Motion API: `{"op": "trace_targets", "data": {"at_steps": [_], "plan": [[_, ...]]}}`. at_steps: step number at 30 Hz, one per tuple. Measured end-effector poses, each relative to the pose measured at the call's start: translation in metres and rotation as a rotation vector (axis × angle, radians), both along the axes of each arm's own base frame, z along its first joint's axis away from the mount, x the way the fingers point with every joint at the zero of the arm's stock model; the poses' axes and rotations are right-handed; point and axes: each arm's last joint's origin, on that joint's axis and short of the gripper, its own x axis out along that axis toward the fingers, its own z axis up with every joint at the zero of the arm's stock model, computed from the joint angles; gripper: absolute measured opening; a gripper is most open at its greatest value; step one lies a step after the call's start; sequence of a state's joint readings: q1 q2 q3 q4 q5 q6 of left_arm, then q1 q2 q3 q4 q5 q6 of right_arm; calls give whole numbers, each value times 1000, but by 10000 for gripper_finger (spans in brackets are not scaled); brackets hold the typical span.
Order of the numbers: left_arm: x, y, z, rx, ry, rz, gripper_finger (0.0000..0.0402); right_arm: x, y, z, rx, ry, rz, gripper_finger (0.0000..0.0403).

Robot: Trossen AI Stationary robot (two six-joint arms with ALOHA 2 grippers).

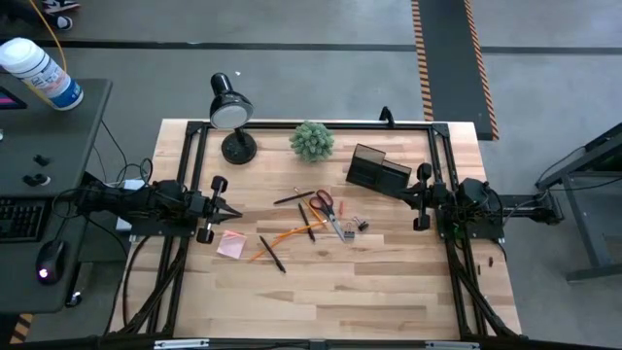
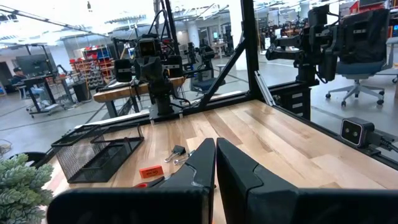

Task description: Pick and place office supplies into organizer

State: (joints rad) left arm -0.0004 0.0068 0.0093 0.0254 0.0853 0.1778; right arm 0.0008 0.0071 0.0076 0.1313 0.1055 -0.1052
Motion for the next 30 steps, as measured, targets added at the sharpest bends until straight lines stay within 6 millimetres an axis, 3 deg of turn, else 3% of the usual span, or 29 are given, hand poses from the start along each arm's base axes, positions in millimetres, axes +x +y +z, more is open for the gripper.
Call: {"op": "trace_targets", "data": {"at_steps": [30], "plan": [[0,0,0,-15,-3,-6,5,0,0,0,0,-1,1,0]]}}
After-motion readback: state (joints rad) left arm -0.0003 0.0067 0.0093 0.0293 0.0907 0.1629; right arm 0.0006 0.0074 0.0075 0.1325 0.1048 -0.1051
